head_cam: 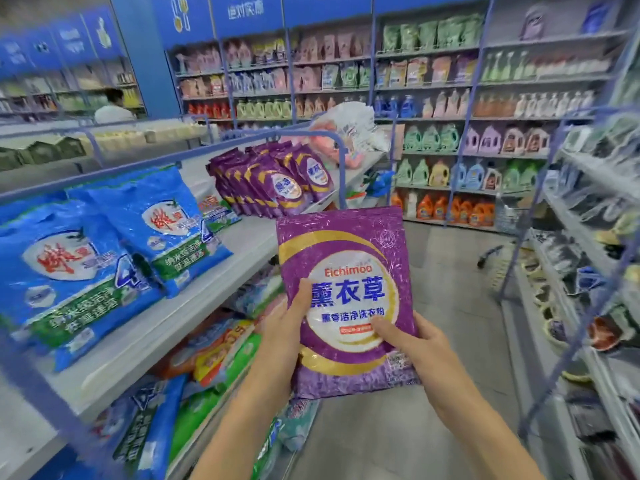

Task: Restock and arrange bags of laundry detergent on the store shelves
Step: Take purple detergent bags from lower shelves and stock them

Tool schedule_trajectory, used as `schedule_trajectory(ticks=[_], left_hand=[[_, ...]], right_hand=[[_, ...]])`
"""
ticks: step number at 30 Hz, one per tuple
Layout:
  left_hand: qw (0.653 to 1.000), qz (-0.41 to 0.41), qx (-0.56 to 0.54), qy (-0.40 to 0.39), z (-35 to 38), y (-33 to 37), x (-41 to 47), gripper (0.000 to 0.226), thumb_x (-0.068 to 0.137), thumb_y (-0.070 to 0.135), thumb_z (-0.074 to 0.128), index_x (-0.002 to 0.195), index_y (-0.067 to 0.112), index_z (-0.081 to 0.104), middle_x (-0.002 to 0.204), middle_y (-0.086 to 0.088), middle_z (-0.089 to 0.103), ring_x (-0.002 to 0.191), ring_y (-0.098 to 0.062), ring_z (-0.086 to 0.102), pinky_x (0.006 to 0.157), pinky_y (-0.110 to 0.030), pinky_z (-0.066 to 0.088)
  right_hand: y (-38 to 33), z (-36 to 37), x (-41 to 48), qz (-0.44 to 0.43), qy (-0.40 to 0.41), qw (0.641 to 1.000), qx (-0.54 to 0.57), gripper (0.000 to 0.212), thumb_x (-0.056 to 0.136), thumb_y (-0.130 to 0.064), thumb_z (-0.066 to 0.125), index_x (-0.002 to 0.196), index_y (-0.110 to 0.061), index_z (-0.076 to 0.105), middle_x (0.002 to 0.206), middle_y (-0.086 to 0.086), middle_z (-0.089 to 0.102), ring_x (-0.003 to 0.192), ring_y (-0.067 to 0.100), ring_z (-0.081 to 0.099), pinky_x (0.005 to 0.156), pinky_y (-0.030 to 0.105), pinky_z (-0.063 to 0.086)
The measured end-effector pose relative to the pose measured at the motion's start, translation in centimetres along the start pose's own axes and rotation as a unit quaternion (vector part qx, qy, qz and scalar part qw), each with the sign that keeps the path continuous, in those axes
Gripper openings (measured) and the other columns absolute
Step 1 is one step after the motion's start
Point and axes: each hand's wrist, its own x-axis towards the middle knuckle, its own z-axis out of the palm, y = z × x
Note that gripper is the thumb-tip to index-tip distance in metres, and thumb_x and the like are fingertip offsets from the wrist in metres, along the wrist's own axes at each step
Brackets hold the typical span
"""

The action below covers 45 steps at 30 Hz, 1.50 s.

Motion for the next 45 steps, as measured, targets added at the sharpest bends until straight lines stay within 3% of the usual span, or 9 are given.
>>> schedule_trajectory(ticks=[7,11,14,17,25,31,35,39,45], left_hand=[[0.998,-0.009,0.052,0.037,8.3,-1.8,13.1,0.075,0.076,0.09,0.045,0.113,0.033,0.076,0.106,-0.003,0.079,0.1,-0.025,0.076,0.1,-0.05,0.054],[0.997,-0.006,0.039,0.061,12.7,-1.2,18.9,0.055,0.088,0.076,0.041,0.098,0.04,0.08,0.102,-0.001,0.08,0.096,-0.023,0.076,0.096,-0.046,0.056],[0.997,-0.003,0.01,0.08,14.8,-1.3,22.8,0.036,0.089,0.056,0.061,0.099,0.029,0.082,0.105,-0.008,0.079,0.1,-0.027,0.075,0.097,-0.045,0.055],[0.996,-0.001,-0.006,0.084,15.1,-1.7,26.6,0.049,0.075,0.03,0.075,0.118,0.007,0.073,0.111,-0.017,0.076,0.104,-0.036,0.073,0.101,-0.052,0.053],[0.993,0.004,0.079,0.082,14.1,-2.2,38.4,0.064,0.066,0.003,0.09,0.125,0.011,0.065,0.114,-0.011,0.076,0.104,-0.033,0.074,0.095,-0.05,0.057],[0.987,0.031,0.038,0.154,12.4,-1.5,46.5,0.058,0.073,-0.001,0.085,0.125,0.013,0.065,0.114,-0.01,0.076,0.104,-0.033,0.074,0.096,-0.051,0.056],[0.968,0.064,0.014,0.243,10.3,-0.4,48.9,0.055,0.075,-0.001,0.082,0.124,0.015,0.064,0.111,-0.006,0.078,0.099,-0.026,0.076,0.08,-0.035,0.062],[0.936,0.095,0.06,0.332,7.2,1.0,50.6,0.06,0.068,0.014,0.089,0.123,0.021,0.064,0.11,0.001,0.078,0.1,-0.02,0.075,0.085,-0.036,0.061],[0.894,0.113,0.241,0.362,4.1,4.5,53.0,0.077,0.07,0.002,0.089,0.135,0.027,0.055,0.116,0.018,0.074,0.108,0.0,0.069,0.082,-0.013,0.054]], right_hand=[[-1.8,-9.1,13.4,0.039,-0.02,0.998,0.042,0.036,0.08,-0.021,0.076,0.114,-0.013,0.071,0.106,0.011,0.079,0.096,0.029,0.077,0.081,0.035,0.063],[-3.7,-12.9,20.8,0.039,-0.048,0.997,0.052,0.033,0.079,-0.022,0.077,0.112,-0.015,0.073,0.104,0.01,0.079,0.093,0.027,0.077,0.079,0.034,0.064],[-4.1,-14.8,26.3,0.042,-0.051,0.996,0.065,0.034,0.078,-0.023,0.076,0.112,-0.016,0.074,0.105,0.008,0.079,0.094,0.025,0.077,0.085,0.038,0.061],[-3.4,-15.7,31.2,0.067,-0.049,0.993,0.081,0.035,0.077,-0.022,0.078,0.111,-0.016,0.075,0.105,0.009,0.079,0.095,0.026,0.077,0.09,0.04,0.055],[-2.3,-16.0,45.1,0.11,-0.118,0.985,0.059,0.032,0.086,-0.022,0.075,0.116,-0.013,0.072,0.107,0.012,0.078,0.097,0.031,0.076,0.094,0.045,0.055],[-2.4,-14.6,55.9,0.083,-0.241,0.965,-0.063,0.049,0.081,-0.027,0.086,0.125,-0.015,0.069,0.118,0.005,0.076,0.11,0.028,0.072,0.106,0.05,0.05],[-2.5,-11.9,61.9,0.053,-0.319,0.932,-0.162,0.065,0.065,-0.029,0.094,0.124,-0.022,0.066,0.117,-0.01,0.076,0.112,0.007,0.07,0.1,0.031,0.052],[-2.2,-6.5,67.1,0.008,-0.374,0.909,-0.184,0.034,0.079,-0.01,0.085,0.104,-0.027,0.069,0.095,-0.021,0.077,0.09,-0.008,0.07,0.074,0.011,0.053],[-1.7,2.4,73.1,-0.042,-0.415,0.894,-0.163,0.036,0.081,0.007,0.078,0.104,-0.019,0.068,0.099,-0.007,0.078,0.091,0.006,0.071,0.072,0.014,0.054]])
